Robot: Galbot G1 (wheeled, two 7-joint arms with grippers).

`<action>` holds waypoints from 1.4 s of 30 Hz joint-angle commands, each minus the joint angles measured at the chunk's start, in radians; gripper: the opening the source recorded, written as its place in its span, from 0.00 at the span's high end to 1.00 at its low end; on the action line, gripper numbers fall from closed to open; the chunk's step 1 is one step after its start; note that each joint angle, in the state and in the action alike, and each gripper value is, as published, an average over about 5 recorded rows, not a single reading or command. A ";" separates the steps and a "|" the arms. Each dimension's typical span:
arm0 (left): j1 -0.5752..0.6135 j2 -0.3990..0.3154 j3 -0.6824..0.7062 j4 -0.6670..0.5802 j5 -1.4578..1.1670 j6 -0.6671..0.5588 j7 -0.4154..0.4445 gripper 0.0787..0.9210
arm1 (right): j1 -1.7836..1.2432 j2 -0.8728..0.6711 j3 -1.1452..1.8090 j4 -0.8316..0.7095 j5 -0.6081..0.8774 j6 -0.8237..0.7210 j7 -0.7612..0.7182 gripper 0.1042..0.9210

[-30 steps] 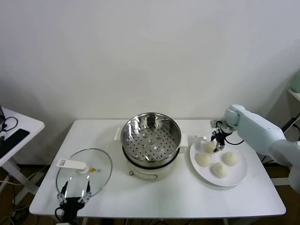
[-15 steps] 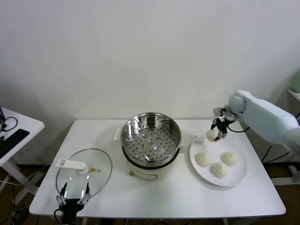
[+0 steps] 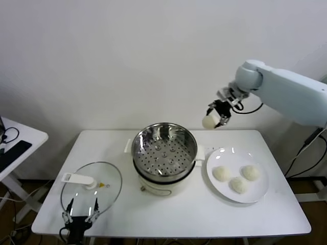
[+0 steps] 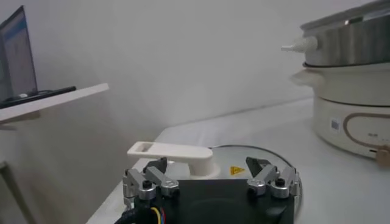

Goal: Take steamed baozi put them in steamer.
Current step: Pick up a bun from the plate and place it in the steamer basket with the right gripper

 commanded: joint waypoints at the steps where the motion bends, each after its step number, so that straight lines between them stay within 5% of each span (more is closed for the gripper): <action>1: 0.000 -0.002 0.003 0.000 0.003 -0.001 -0.001 0.12 | 0.118 0.102 -0.056 0.126 -0.053 0.134 0.019 0.31; 14: -0.004 -0.008 0.019 0.001 0.007 0.000 -0.003 0.12 | -0.105 0.355 -0.023 -0.193 -0.268 0.383 0.062 0.31; 42: -0.010 -0.009 -0.003 0.028 0.012 -0.020 -0.010 0.12 | -0.312 0.519 0.146 -0.574 -0.411 0.580 0.046 0.31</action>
